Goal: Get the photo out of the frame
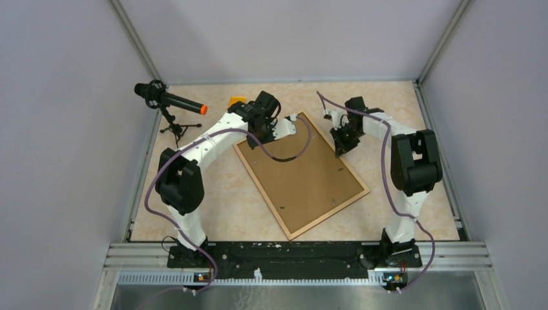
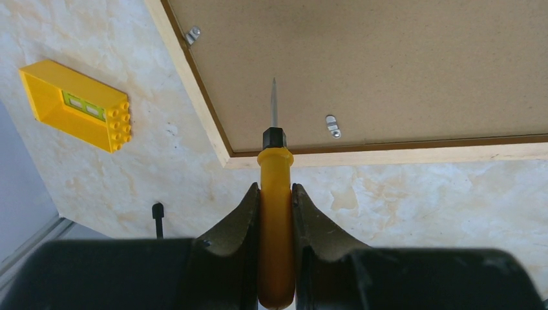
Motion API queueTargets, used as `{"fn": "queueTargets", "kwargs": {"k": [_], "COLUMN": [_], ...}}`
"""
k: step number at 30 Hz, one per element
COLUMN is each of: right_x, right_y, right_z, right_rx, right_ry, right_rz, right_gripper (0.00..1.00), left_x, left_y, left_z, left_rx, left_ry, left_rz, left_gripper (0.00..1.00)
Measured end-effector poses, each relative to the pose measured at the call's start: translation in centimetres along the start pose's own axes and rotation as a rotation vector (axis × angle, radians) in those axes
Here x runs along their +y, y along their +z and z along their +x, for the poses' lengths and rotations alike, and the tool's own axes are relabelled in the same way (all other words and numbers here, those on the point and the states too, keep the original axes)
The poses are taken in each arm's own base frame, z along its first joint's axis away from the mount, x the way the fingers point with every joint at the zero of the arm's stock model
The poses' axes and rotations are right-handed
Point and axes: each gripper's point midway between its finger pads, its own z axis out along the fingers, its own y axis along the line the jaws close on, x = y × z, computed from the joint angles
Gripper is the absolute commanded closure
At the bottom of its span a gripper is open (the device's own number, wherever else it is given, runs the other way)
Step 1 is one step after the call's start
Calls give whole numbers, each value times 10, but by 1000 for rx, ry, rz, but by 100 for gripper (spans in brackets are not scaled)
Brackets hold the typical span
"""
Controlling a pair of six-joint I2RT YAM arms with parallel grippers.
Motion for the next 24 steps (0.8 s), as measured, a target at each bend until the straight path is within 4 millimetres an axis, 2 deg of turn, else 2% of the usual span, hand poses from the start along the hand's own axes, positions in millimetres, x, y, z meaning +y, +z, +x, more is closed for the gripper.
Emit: {"fn": "queueTargets", "kwargs": {"k": [7,12,17,24], "right_x": [-24,-30,-26,-24], "right_y": [8,7,1,5], "right_z": [-41,-60,-70,-71], "right_rx": [1,1,-25,-28], "right_ry": [-174,-277,-337,-347], "right_rz": [-2,-30,-59,-53], "right_gripper": [100,100,100,99], "left_x": [22,30,36,43], "left_y": [-9,-10,-9,11], "left_z": [-1,4,5,9], "left_rx": [-27,-15,1,48], "left_ry": [-56,-66,-56,-31], "left_rz": [-51,-79,-108,-126], "left_gripper": [100,100,100,100]}}
